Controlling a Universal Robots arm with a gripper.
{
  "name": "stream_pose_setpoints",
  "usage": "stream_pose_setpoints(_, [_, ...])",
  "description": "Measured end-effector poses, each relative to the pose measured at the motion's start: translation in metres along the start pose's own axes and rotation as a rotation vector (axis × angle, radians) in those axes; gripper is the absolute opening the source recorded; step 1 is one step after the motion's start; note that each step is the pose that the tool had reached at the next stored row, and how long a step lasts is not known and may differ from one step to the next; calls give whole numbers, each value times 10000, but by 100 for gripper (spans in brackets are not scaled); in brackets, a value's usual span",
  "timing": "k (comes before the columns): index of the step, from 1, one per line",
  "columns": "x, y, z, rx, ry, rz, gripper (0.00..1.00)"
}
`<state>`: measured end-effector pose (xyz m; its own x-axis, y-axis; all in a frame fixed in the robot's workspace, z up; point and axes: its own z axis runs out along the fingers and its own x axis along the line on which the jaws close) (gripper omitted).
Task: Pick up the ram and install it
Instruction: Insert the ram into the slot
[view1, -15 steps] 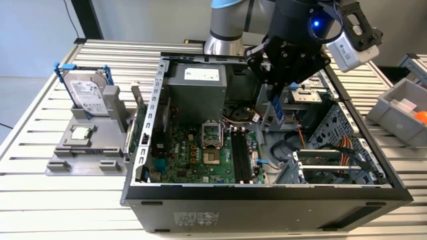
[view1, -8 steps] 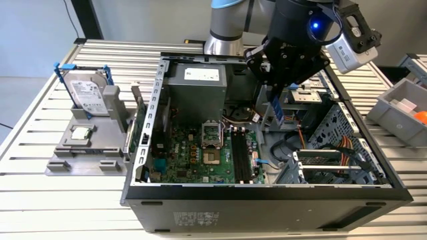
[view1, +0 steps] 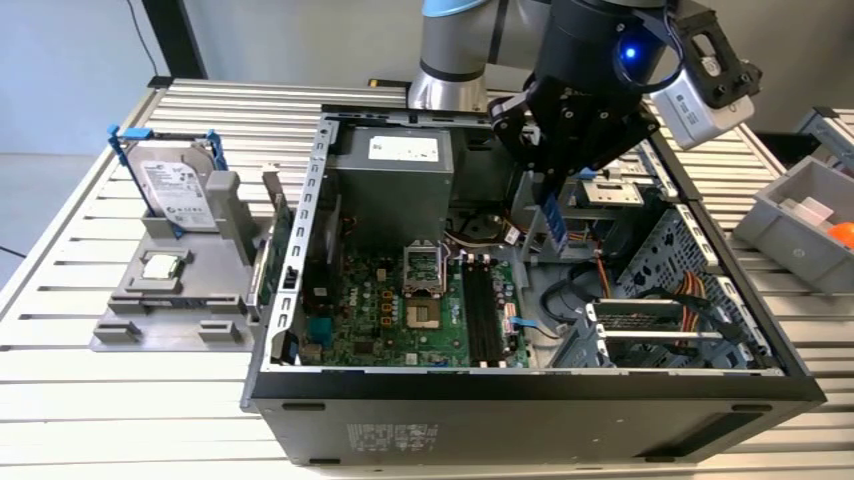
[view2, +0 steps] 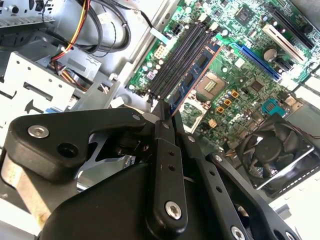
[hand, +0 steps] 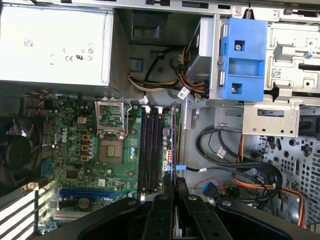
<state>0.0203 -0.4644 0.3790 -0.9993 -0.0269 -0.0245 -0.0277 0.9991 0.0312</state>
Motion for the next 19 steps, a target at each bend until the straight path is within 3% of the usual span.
stream_pose_setpoints(19, [2, -2, 64, 3, 1, 0, 0])
